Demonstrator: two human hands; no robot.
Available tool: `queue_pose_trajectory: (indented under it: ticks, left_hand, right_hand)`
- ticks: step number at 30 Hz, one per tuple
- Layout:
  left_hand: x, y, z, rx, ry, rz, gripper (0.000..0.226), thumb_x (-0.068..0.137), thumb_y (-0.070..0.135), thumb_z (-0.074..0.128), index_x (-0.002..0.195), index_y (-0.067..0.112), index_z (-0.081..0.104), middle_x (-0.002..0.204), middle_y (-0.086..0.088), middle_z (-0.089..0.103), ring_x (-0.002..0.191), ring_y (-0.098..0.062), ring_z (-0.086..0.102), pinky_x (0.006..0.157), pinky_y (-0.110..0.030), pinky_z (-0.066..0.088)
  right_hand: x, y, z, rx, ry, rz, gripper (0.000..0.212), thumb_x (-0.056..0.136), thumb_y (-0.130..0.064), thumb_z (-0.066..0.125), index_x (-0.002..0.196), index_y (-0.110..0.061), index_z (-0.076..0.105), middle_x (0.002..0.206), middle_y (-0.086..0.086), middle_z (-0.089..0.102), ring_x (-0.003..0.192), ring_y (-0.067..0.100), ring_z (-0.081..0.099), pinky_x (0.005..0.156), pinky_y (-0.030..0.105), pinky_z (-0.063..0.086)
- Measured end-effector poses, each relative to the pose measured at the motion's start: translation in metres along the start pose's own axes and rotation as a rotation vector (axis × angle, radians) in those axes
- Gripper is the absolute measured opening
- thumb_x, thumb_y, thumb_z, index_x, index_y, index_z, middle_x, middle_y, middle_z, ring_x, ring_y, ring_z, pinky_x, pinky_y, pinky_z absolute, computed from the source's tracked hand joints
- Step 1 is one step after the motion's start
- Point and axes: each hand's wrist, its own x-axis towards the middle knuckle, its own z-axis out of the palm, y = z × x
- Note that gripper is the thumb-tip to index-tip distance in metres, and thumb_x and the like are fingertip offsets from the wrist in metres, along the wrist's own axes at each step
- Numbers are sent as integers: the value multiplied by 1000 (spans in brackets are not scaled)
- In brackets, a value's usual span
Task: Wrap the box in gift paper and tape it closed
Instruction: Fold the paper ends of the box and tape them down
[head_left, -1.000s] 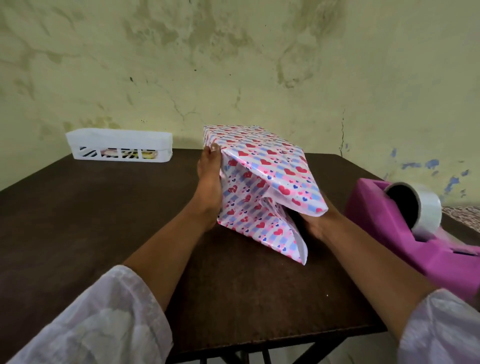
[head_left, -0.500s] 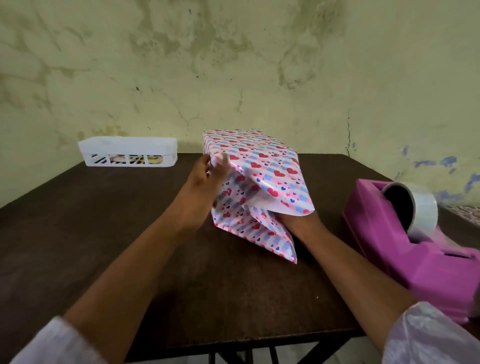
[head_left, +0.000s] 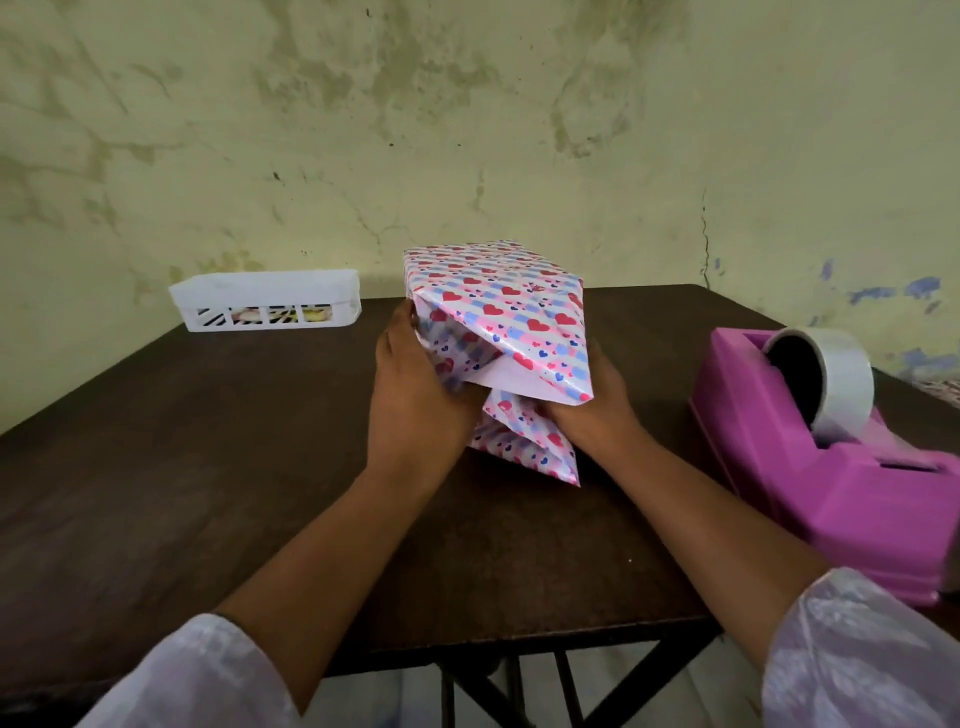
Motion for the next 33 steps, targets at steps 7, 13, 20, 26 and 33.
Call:
queue_pose_trajectory:
  ticks: [7,13,20,26,33]
  left_hand:
    - [5,0,-12,-81,60,-141,63,83,15,70,139,16,40,138,-1,50,126,-18,47,101,-33,41]
    - [4,2,-20,-100,119,-169,53,82,15,71,132,11,51,126,-1,60,115,-15,56,83,-19,41]
    - [5,3,-23,-101,147,-187,49,81,14,72,127,11,56,122,-1,63,111,-15,59,84,-22,43]
    - [5,3,-25,-138,134,-208,48,81,14,72,126,13,56,121,-1,63,110,-15,59,86,-24,45]
    - [6,1,-26,-241,117,-259,49,78,12,74,124,16,58,120,1,64,108,-12,59,93,-38,50]
  right_hand:
    - [1,-3,-1,-54,37,-66,65,80,-32,72,135,-17,42,135,-1,53,122,16,51,89,23,39]
    - [1,-5,-3,-66,96,-85,58,82,-23,71,134,-13,46,133,2,55,119,15,52,87,21,39]
    - [2,-4,-2,-71,123,-122,55,83,-23,69,132,-11,48,130,4,57,108,10,54,82,20,41]
    - [2,-3,-3,-109,140,-134,53,84,-25,67,132,-13,48,131,3,56,100,4,49,74,13,38]
    - [-1,-7,-4,-138,179,-111,51,84,-25,68,130,-12,50,128,4,57,111,14,55,68,9,38]
